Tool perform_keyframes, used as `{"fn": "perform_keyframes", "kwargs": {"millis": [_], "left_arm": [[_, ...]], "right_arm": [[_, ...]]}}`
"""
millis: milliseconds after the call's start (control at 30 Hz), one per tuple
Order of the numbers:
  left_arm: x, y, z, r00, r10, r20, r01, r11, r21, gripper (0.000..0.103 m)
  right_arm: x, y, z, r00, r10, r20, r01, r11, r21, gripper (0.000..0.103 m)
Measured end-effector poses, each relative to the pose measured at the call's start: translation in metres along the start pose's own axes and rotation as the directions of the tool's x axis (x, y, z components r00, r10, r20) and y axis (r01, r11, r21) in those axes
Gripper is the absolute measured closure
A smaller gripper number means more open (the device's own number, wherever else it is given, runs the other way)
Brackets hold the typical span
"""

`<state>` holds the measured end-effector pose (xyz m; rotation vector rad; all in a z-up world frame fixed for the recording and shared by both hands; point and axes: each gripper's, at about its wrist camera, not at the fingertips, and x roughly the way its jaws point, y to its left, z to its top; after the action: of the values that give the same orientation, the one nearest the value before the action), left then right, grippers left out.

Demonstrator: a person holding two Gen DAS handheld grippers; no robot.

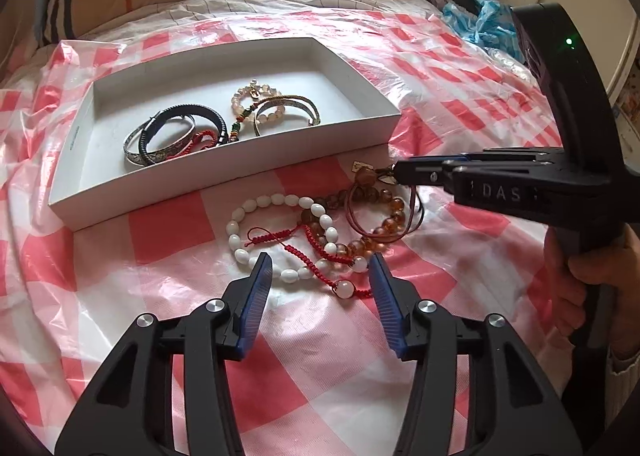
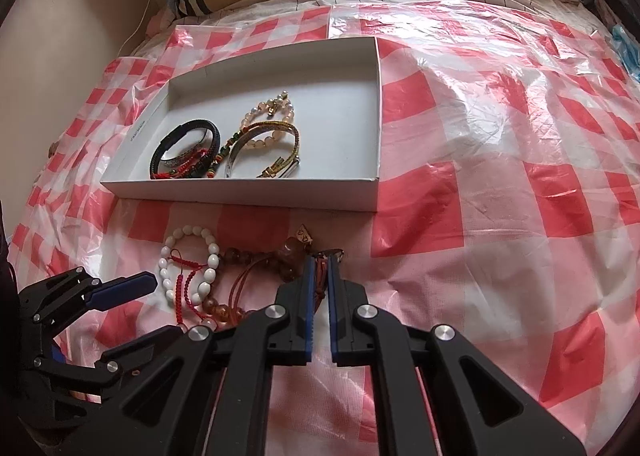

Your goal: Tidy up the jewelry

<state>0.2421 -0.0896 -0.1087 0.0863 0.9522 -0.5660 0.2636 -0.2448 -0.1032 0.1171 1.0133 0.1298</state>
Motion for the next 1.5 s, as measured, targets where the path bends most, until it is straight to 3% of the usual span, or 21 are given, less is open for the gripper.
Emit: {"fn": "perform_keyframes", "kwargs": {"millis": [33,200,300,333,600,733,867,967,1100,1167,1200,1233,1267,1333,1400,1467,1500], "left_arm": [[0.000,-0.001,0.001,1.000,0.010,0.007,-0.010,1.000,-0.003,0.053],[0.010,-0.002,0.003,0.999,0.040,-0.003,-0.040,0.999,-0.007,0.056],[0.013,-0.003,0.002,0.999,0.044,-0.010,-0.044,0.999,0.008,0.096],[0.013,-0.004,0.002,0.999,0.042,-0.009,-0.042,0.999,0.011,0.100],[0.000,0.002,0.001,1.000,-0.011,-0.005,0.011,1.000,0.023,0.102],[-0.019,0.010,0.001,0.999,-0.043,0.000,0.043,0.998,0.035,0.102],[-0.033,0.012,-0.003,0.999,-0.042,-0.034,0.046,0.991,0.124,0.102],[-0.033,0.016,-0.010,0.997,0.017,-0.079,-0.003,0.984,0.180,0.102],[-0.023,0.027,-0.013,0.989,0.096,-0.116,-0.075,0.982,0.172,0.101],[-0.021,0.031,-0.013,0.986,0.123,-0.112,-0.105,0.983,0.154,0.101],[-0.020,0.033,-0.013,0.986,0.124,-0.114,-0.107,0.983,0.146,0.100],[-0.019,0.034,-0.013,0.986,0.126,-0.114,-0.109,0.984,0.140,0.095],[-0.018,0.035,-0.013,0.984,0.136,-0.111,-0.121,0.984,0.135,0.090],[-0.015,0.036,-0.013,0.981,0.164,-0.099,-0.151,0.980,0.128,0.056],[-0.010,0.033,-0.014,0.978,0.188,-0.091,-0.174,0.975,0.138,0.051],[-0.003,0.029,-0.016,0.974,0.203,-0.098,-0.187,0.970,0.154,0.051],[0.000,0.026,-0.016,0.973,0.207,-0.101,-0.189,0.968,0.165,0.059]], "right_arm": [[0.000,0.003,0.000,1.000,-0.017,0.010,0.017,1.000,-0.012,0.048],[0.014,0.012,-0.004,0.997,-0.069,-0.036,0.066,0.995,-0.080,0.048],[0.015,0.012,-0.004,0.997,-0.057,-0.043,0.054,0.995,-0.079,0.064],[0.015,0.010,-0.004,0.998,-0.056,-0.043,0.052,0.996,-0.072,0.068],[0.009,0.002,-0.005,0.999,-0.014,-0.030,0.013,1.000,-0.027,0.092],[0.001,-0.009,-0.003,1.000,-0.010,-0.009,0.011,1.000,0.007,0.095],[-0.003,-0.015,-0.001,1.000,-0.013,0.002,0.013,0.999,0.029,0.095],[-0.006,-0.016,-0.001,1.000,-0.017,0.010,0.016,0.999,0.034,0.095],[-0.008,-0.019,-0.001,1.000,-0.002,0.005,0.002,0.999,0.038,0.095],[-0.004,-0.019,0.000,1.000,0.012,-0.007,-0.012,0.999,0.048,0.069],[-0.003,-0.017,-0.001,1.000,0.006,-0.001,-0.006,0.999,0.042,0.042],[-0.003,-0.013,0.000,1.000,-0.007,0.010,0.007,1.000,0.026,0.039],[-0.002,-0.011,0.000,1.000,-0.007,0.010,0.007,1.000,0.016,0.039],[0.007,-0.010,0.001,1.000,-0.006,-0.007,0.006,1.000,0.019,0.039],[0.018,-0.007,0.001,0.999,-0.021,-0.034,0.021,1.000,-0.001,0.045],[0.020,-0.006,0.002,0.999,0.001,-0.036,-0.001,1.000,0.000,0.065],[0.019,-0.010,0.002,0.998,0.048,-0.041,-0.047,0.998,0.030,0.082]]}}
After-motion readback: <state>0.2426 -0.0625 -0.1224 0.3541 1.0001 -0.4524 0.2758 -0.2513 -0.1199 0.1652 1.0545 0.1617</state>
